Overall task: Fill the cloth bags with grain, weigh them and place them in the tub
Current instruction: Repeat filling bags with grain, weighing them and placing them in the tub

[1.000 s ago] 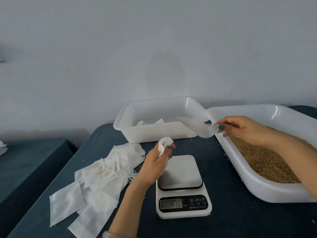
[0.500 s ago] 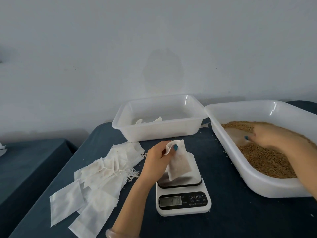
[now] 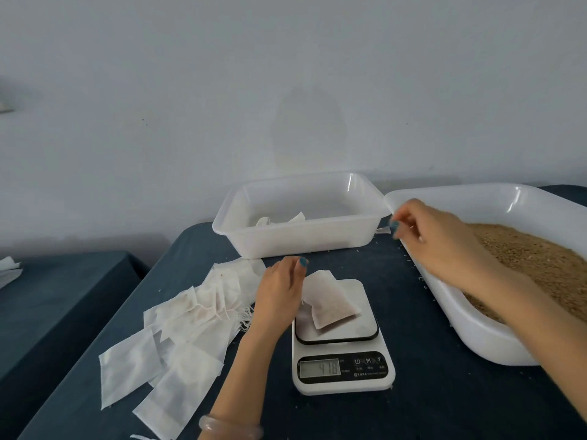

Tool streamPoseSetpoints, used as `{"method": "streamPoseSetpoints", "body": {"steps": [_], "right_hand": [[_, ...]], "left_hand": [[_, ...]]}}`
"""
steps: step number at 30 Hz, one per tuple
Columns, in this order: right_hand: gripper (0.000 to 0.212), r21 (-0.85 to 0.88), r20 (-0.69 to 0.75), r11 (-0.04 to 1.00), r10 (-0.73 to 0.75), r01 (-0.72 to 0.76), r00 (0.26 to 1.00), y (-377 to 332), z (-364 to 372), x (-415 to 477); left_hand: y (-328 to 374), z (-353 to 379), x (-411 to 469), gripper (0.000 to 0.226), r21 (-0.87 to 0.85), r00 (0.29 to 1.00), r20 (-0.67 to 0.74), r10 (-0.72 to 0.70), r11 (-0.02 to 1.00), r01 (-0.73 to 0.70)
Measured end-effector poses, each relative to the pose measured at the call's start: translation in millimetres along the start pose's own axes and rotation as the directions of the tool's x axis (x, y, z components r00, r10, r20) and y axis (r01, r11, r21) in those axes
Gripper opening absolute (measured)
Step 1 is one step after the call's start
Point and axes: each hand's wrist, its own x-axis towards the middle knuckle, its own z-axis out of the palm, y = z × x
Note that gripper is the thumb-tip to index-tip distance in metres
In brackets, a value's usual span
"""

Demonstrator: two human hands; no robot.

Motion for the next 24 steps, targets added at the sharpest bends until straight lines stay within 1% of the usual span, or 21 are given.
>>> {"method": "streamPoseSetpoints", "body": {"steps": [2,4,5,8,10,12,16,21,24], "right_hand": [[0.008,0.141,0.068,0.99,-0.039,0.029,0.997,-22,17,-11],[0.01,0.207,0.106,0.978,-0.042,0.019,0.994,-28,43,-20],[0.012,0.217,0.118,0.976,-0.018,-0.008,0.993,-26,56,-23],[0.019,0.243,0.15,0.955,0.135,-0.169,0.979,-5,89,-28],[0.021,0.264,0.127,0.928,0.235,-0.261,0.964,11,105,-31],[0.023,0.302,0.085,0.901,0.3,-0.312,0.95,24,115,-35],[0.03,0.373,0.055,0.878,0.301,-0.299,0.952,35,119,-39],[0.032,0.342,0.076,0.896,0.275,-0.284,0.958,35,121,-41],[0.034,0.361,0.08,0.887,0.276,-0.286,0.958,36,121,-41]], "left_hand": [[-2,-2,1,0.037,-0.003,0.998,-0.046,-0.039,0.999,0.039],[-4,-3,2,0.04,0.003,0.992,-0.097,-0.075,0.997,0.075],[-6,-4,2,0.039,0.001,0.989,-0.117,-0.087,0.996,0.088],[-8,-5,2,0.035,0.002,0.982,-0.138,-0.131,0.991,0.132],[-9,-4,4,0.034,0.016,0.978,-0.139,-0.156,0.987,0.16],[-10,-4,4,0.032,0.032,0.975,-0.143,-0.169,0.984,0.175],[-10,-4,3,0.032,0.037,0.973,-0.151,-0.176,0.982,0.183],[-7,-3,1,0.033,0.031,0.977,-0.14,-0.161,0.986,0.167],[-6,-4,1,0.033,0.028,0.977,-0.141,-0.158,0.986,0.163]]}}
